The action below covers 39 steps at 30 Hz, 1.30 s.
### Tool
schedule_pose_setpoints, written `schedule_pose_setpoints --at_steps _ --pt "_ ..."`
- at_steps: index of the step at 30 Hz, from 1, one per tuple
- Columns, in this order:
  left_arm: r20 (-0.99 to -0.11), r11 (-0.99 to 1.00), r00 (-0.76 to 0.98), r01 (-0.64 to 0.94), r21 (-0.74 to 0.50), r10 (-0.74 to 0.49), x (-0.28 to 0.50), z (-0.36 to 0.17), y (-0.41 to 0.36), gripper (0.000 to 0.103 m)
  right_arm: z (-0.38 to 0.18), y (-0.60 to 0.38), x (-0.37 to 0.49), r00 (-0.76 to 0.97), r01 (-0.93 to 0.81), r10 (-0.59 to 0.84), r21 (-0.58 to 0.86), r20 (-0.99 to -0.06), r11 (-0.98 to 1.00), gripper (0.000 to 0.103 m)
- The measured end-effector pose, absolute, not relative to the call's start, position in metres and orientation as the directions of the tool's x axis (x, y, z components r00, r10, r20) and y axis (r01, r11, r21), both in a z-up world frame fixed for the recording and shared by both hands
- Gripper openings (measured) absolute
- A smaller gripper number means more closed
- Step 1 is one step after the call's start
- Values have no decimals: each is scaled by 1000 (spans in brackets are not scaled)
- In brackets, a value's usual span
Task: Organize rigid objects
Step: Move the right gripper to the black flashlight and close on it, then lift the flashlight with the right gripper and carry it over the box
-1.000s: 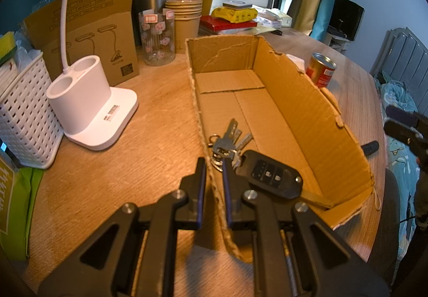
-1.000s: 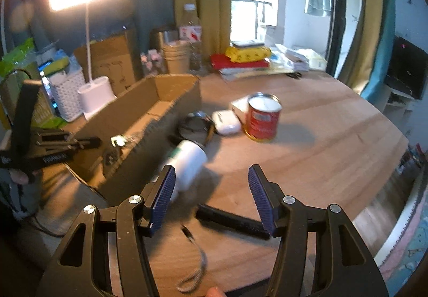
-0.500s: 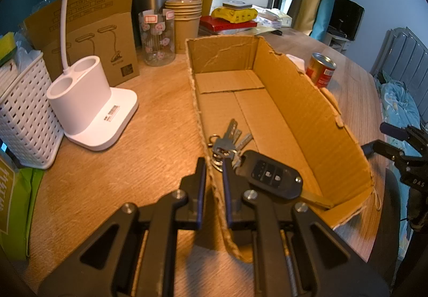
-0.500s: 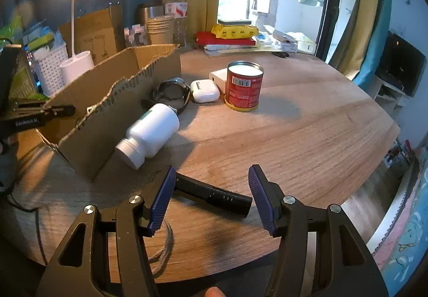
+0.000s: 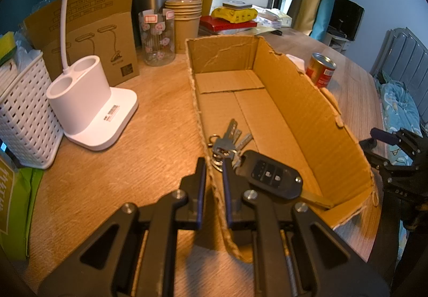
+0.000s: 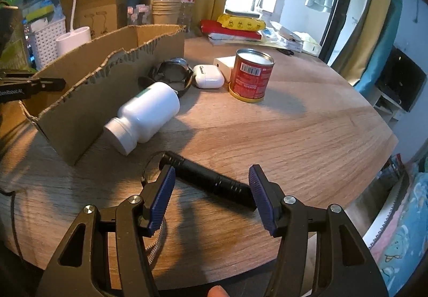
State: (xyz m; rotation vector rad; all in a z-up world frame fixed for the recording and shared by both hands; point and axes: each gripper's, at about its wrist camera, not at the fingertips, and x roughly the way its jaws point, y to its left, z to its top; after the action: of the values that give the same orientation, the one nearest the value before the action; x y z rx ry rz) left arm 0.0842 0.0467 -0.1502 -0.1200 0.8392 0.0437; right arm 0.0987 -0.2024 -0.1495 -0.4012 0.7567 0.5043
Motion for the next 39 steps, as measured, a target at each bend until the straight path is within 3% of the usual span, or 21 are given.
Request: schedule_pose_setpoints --at_steps 13,16,18,39 --pt "-745 992 667 -86 -89 -9 84 -151 46 12 -156 -196 119 597 -535 248 -148 -763 832 58" --pt "-745 992 667 -87 -89 -9 84 -150 46 12 -156 -197 124 591 -529 250 -135 -767 838 40" --pt "-745 992 666 -87 -91 -10 84 -150 46 12 -155 -198 126 573 -536 265 -110 -775 837 22" --pt "-746 991 665 -80 -104 -24 84 -149 45 12 -128 -214 150 599 -465 301 -16 -742 885 21"
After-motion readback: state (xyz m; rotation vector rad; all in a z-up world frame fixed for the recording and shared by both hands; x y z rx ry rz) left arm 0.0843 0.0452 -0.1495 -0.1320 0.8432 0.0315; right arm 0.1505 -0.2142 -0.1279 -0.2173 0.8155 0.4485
